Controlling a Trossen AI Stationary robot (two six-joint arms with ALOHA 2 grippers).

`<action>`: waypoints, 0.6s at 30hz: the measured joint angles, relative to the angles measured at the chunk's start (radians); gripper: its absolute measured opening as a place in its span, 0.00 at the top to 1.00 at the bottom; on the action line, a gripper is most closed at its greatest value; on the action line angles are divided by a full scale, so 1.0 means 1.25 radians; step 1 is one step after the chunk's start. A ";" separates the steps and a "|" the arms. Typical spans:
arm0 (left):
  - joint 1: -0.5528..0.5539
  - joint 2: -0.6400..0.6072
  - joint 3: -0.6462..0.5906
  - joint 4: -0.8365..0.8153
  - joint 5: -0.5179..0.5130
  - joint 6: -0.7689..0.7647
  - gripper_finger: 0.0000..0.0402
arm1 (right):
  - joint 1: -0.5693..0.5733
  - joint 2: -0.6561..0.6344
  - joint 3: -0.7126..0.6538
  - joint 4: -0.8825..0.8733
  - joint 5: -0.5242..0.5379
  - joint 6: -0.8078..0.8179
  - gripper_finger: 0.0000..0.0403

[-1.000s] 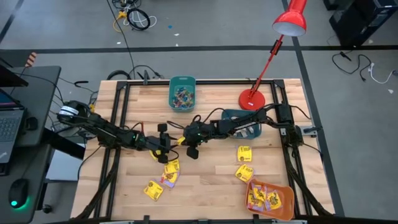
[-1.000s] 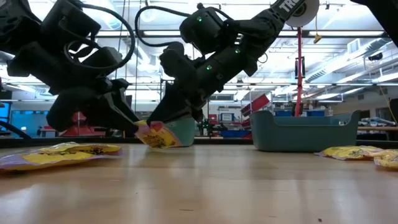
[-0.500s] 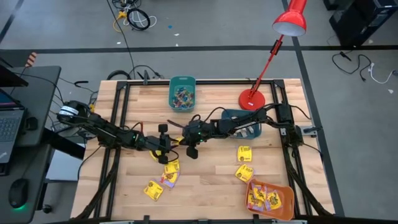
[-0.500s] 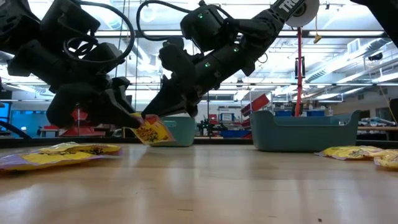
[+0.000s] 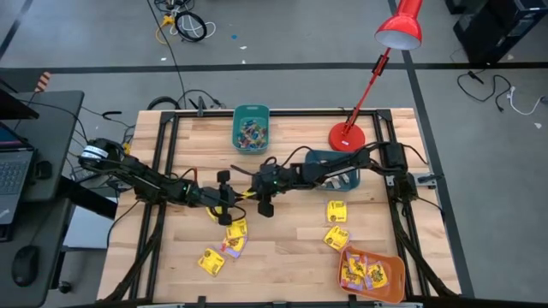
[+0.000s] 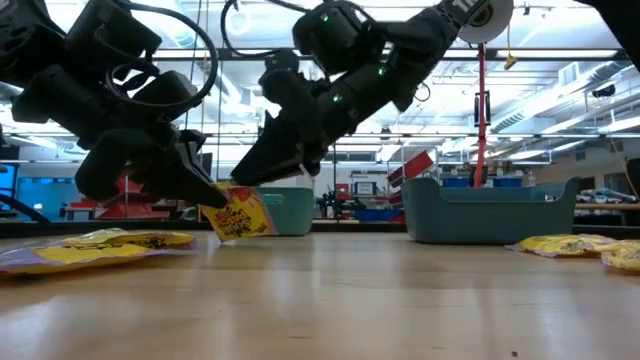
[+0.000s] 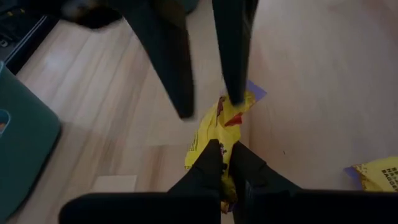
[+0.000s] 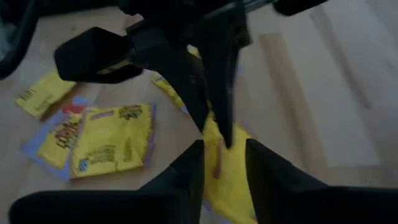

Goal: Sort candy
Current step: Put the yellow candy bag into the orange bin

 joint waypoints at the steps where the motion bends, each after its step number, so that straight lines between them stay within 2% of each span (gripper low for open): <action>1: 0.000 0.000 0.000 0.000 0.000 -0.006 0.99 | 0.002 -0.009 0.000 -0.017 0.016 -0.008 0.74; 8: 0.000 0.000 0.000 0.032 0.000 -0.042 0.99 | 0.046 -0.102 0.001 -0.154 0.151 -0.111 0.69; 11: 0.000 0.000 0.000 0.095 0.001 -0.031 0.99 | 0.080 -0.131 0.001 -0.206 0.212 -0.152 0.70; 18: 0.000 -0.001 0.000 0.239 0.025 0.016 1.00 | 0.164 -0.214 0.001 -0.317 0.398 -0.162 0.70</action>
